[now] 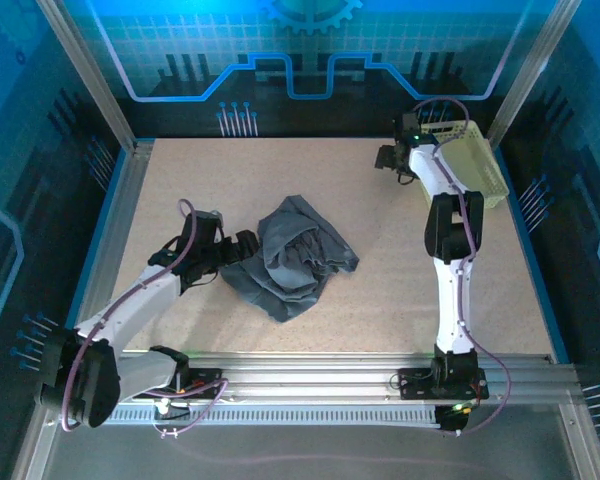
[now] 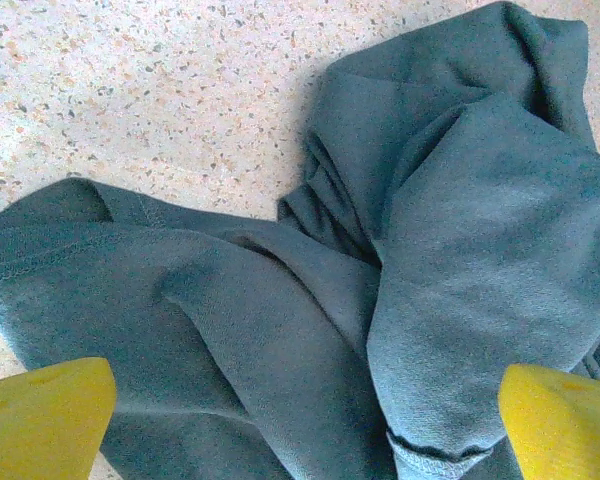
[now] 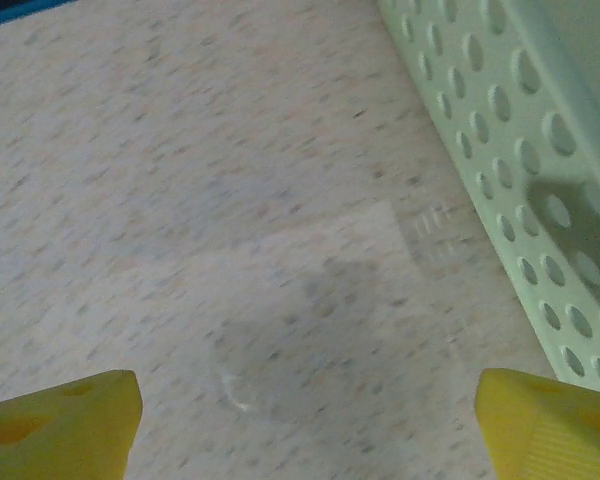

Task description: Fold the inside-out t-shirt

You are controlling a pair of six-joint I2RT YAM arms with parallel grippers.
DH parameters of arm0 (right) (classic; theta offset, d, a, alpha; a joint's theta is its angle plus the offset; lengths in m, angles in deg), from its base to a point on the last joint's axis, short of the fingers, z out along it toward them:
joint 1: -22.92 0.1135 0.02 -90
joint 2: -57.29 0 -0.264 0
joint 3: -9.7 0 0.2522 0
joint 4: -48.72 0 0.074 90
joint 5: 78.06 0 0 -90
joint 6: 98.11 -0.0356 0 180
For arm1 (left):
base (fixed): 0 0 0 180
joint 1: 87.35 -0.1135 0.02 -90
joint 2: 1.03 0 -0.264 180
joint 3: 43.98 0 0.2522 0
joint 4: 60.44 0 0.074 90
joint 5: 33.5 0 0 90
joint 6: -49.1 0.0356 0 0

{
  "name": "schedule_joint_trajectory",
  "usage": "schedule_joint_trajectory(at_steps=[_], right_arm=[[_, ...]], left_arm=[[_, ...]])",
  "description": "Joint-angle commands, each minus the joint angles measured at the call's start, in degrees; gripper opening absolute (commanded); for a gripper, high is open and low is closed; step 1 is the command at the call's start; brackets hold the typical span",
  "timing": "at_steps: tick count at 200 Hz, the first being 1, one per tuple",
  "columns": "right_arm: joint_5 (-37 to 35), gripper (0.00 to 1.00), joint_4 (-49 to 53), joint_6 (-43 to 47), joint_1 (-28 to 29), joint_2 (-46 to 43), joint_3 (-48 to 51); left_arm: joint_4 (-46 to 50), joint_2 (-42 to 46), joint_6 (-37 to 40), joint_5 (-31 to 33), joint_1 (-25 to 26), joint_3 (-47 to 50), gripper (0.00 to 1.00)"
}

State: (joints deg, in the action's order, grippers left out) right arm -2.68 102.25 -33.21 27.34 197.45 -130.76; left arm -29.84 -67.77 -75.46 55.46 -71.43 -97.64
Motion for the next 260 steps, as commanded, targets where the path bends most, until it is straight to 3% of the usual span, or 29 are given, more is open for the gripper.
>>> schedule_joint_trajectory(at_steps=[1,27,47,82,109,127,162,200,232,260], right_arm=[[-0.86,0.88,4.64,-1.85,-1.8,1.76,-3.74],[2.56,0.88,4.09,0.83,-1.42,-2.06,-2.55],[5.28,0.89,1.34,3.57,0.33,-9.66,3.67],[9.95,0.89,-5.14,5.26,5.08,-26.89,22.03],[9.63,0.89,-9.12,5.86,12.06,-39.27,37.45],[8.78,0.89,-12.25,5.38,17.03,-46.35,47.31],[5.02,0.89,-15.77,4.86,27.99,-56.83,62.23],[2.41,0.88,-20.44,2.1,40.09,-61.7,73.61],[3.85,0.86,-26.6,-2.17,48.49,-60.1,80.12],[6.4,0.82,-28.23,-3.27,53.99,-53.34,77.87]], left_arm=[[0.55,-0.36,0.19,-1.69,0.09,-0.04,0.99],[2.08,-1.23,0.81,-1.63,0.2,-0.78,0.99],[3.78,-2.24,1.26,-0.71,0.58,-1.66,0.99],[8.57,-3.62,1.41,3.89,1.21,-2.81,0.99],[13.23,-4.6,0.82,10.73,1.22,-3.44,0.99],[13.03,-6.35,1.28,10.52,1.07,-3.39,0.98],[10.58,-11.97,1.61,5.38,1.22,-4.66,0.84],[8.37,-17.24,1.64,4.1,1.17,-6.02,0.66],[7.24,-19.46,2.0,3.46,1.22,-6.58,0.46],[7.02,-19.28,1.66,2.6,1.21,-7.35,0.29]])
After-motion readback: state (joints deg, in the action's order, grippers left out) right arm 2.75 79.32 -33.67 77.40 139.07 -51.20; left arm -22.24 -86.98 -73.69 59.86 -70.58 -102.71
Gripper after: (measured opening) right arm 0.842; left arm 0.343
